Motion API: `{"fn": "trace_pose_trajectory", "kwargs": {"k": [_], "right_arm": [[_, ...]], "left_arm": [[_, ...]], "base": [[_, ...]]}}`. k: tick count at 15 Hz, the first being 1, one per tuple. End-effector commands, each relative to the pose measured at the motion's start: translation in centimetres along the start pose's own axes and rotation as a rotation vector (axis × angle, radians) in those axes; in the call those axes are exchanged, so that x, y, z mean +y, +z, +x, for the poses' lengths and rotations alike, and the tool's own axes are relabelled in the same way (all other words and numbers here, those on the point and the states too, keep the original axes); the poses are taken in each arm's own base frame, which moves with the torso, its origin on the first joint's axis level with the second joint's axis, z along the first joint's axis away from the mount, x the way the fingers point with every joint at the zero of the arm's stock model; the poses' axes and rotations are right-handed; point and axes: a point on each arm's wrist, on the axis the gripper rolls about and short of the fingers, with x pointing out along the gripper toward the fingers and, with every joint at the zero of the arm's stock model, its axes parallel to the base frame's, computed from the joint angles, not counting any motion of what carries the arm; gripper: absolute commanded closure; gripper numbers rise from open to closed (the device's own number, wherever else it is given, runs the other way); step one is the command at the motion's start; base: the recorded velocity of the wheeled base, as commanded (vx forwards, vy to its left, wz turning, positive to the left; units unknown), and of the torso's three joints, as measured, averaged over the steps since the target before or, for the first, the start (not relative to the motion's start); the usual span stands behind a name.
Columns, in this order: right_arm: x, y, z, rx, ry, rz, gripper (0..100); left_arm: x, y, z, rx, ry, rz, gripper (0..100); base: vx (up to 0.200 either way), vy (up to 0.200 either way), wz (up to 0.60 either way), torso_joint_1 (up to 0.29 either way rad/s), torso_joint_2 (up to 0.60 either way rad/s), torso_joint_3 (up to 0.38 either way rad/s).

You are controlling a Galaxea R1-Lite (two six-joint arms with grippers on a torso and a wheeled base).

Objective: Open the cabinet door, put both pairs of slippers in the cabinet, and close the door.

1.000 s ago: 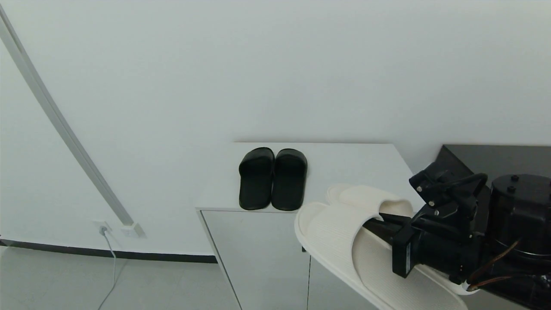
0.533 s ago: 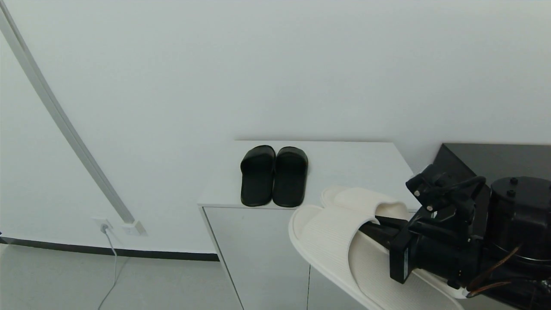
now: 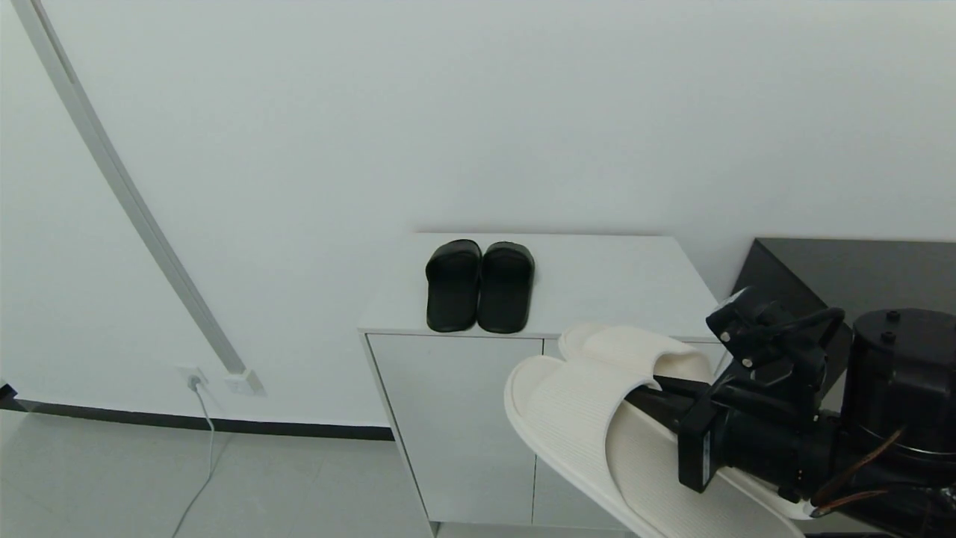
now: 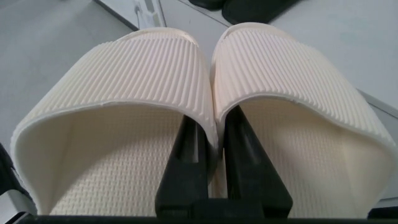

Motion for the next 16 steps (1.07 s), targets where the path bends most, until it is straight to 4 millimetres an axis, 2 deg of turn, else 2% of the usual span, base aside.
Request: {"fn": "trace_pose_trajectory", "kwargs": {"k": [1, 8, 16], "right_arm": [[0.02, -0.15, 0.0, 0.006, 0.002, 0.0, 100], [0.01, -0.44, -0.1, 0.01, 0.002, 0.0, 100], [0.15, -0.81, -0.15, 0.017, 0.012, -0.001, 100]], "left_arm": [[0.0, 0.01, 0.01, 0.001, 0.002, 0.0, 100], [0.0, 0.01, 0.01, 0.001, 0.002, 0.0, 100], [0.0, 0.01, 0.01, 0.001, 0.002, -0.002, 100]], "base": [[0.0, 0.0, 0.0, 0.0, 0.0, 0.0], [0.0, 0.0, 0.0, -0.157, 0.37, 0.205], [0.0, 0.0, 0.0, -0.226, 0.54, 0.308]]}}
